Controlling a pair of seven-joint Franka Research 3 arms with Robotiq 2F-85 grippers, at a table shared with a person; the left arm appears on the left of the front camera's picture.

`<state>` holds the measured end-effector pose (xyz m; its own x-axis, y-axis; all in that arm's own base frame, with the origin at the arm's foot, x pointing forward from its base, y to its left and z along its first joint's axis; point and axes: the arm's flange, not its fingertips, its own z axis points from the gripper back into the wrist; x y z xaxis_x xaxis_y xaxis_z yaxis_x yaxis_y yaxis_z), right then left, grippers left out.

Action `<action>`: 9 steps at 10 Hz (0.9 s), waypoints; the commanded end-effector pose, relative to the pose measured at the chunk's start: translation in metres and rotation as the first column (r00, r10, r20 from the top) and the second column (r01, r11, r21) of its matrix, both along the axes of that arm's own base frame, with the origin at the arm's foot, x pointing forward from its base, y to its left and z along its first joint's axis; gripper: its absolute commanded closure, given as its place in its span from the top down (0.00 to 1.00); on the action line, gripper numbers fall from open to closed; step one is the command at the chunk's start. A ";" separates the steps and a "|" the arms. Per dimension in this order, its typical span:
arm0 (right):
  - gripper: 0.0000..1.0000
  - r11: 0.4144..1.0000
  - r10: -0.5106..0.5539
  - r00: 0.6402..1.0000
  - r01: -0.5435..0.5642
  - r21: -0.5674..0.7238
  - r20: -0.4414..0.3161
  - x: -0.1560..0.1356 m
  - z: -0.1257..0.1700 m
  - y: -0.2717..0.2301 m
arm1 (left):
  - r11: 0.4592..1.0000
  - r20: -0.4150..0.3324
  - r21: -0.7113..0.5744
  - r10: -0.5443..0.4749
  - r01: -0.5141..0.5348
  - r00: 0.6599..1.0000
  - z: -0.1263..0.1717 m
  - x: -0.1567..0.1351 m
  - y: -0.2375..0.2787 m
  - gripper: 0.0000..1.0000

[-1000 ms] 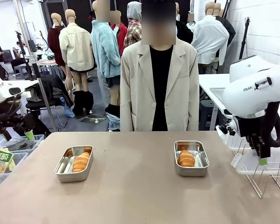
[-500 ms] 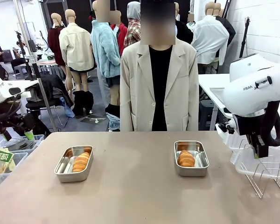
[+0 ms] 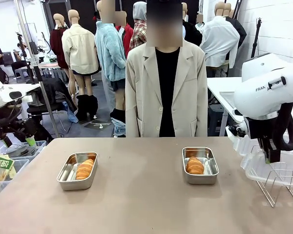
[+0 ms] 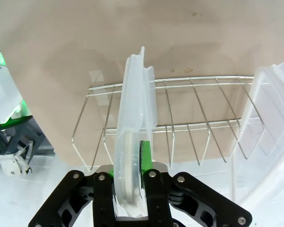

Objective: Place the bread in airtight containers.
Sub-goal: Release when the human grabs the Airtight Container lid.

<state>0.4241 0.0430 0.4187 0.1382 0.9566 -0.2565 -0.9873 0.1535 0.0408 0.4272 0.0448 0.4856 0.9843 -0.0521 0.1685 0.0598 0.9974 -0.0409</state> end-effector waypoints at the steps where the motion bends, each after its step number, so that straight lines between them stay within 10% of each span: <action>1: 0.00 0.999 -0.033 0.999 0.033 0.008 0.029 -0.021 0.021 0.009 | 1.000 0.009 -0.001 0.013 -0.013 1.000 0.001 0.001 0.000 0.92; 5: 0.00 0.996 -0.054 0.937 0.025 0.089 0.346 -0.071 0.126 0.051 | 1.000 0.009 -0.001 0.013 -0.013 1.000 0.001 0.001 0.000 0.92; 9: 0.00 0.992 0.114 0.772 -0.121 -0.031 0.625 -0.057 0.187 0.112 | 1.000 0.009 -0.001 0.013 -0.013 1.000 0.001 0.001 0.000 0.92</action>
